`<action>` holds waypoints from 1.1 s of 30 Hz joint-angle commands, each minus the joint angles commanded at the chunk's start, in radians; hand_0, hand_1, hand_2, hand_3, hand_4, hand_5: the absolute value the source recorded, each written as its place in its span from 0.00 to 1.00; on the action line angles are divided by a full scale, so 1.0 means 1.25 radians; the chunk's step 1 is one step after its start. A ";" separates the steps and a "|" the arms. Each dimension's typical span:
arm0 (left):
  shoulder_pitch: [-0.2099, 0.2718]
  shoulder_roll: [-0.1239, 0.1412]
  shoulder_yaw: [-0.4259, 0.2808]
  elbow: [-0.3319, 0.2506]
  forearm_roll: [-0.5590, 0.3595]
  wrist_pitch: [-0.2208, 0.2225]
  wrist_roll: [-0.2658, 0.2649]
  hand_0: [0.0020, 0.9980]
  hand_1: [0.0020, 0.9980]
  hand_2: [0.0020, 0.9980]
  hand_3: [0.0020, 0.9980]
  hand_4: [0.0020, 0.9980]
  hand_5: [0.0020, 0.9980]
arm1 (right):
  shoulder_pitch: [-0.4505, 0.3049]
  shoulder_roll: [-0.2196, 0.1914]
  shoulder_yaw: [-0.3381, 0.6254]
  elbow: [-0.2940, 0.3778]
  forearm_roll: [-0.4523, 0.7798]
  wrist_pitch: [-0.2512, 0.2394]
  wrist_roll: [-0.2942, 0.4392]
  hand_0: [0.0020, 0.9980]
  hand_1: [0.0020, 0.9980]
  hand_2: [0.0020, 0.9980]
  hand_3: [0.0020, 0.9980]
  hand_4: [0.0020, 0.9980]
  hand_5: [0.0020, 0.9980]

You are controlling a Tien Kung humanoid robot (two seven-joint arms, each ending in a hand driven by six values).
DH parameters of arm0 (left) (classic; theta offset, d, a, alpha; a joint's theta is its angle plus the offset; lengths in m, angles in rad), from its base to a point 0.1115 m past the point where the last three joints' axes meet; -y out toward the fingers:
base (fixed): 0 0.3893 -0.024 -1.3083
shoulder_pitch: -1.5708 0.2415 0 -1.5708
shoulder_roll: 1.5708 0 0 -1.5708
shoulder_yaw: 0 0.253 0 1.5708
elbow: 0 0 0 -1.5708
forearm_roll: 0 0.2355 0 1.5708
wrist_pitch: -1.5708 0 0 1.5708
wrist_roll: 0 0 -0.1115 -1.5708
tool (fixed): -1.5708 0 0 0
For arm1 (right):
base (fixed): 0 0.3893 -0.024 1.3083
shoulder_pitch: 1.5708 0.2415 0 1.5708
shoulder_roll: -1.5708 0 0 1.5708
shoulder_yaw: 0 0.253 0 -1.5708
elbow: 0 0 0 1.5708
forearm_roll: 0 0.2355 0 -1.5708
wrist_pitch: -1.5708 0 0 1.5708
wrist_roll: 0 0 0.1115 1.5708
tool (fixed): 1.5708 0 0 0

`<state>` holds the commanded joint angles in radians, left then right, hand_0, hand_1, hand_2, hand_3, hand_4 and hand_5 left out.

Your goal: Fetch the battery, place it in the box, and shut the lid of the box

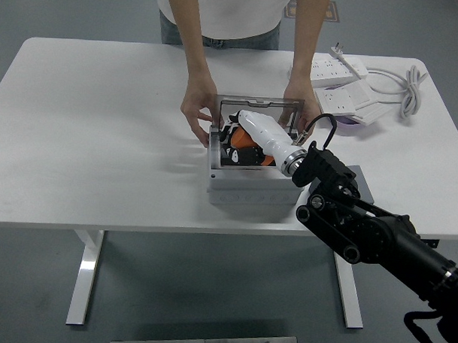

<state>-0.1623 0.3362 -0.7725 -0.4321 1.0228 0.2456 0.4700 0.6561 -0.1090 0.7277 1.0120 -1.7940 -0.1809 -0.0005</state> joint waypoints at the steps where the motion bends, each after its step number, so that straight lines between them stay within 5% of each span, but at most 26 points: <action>1: 0.000 0.000 0.000 0.000 0.000 0.000 0.000 0.63 0.70 0.57 0.54 0.50 0.00 | 0.000 0.000 0.000 0.000 0.000 0.000 0.001 0.24 0.37 0.45 0.48 0.72 0.12; 33: -0.006 0.000 -0.009 0.000 0.013 -0.006 0.001 0.63 0.70 0.57 0.54 0.50 0.00 | 0.013 -0.009 -0.017 -0.045 0.024 -0.025 0.064 0.22 0.37 0.44 0.47 0.75 0.17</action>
<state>-0.1702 0.3363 -0.7836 -0.4326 1.0396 0.2378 0.4715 0.6720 -0.1201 0.7067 0.9559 -1.7636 -0.2126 0.0789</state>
